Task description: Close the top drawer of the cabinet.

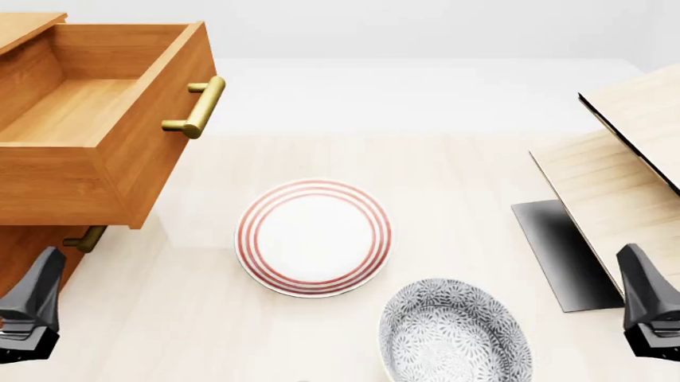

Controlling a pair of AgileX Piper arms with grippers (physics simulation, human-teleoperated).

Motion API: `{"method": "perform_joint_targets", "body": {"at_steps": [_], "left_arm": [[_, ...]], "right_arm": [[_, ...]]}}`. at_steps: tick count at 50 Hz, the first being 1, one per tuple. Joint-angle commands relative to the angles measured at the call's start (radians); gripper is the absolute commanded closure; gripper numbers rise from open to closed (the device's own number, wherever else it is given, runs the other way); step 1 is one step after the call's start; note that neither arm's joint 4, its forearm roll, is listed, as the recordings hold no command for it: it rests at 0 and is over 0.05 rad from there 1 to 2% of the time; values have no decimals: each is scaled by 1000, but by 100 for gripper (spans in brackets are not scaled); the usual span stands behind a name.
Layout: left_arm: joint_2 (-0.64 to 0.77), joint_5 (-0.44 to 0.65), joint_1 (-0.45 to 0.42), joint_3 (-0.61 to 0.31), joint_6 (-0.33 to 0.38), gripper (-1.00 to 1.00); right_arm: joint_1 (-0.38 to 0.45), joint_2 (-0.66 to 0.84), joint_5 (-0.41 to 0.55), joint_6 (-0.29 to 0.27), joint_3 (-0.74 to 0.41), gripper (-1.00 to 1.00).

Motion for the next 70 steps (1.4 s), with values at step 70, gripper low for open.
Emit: {"method": "perform_joint_targets", "body": {"at_steps": [70], "left_arm": [[293,5,-462,-409,143,-100]], "right_arm": [[1,-15,21,6,7,-100]]}}
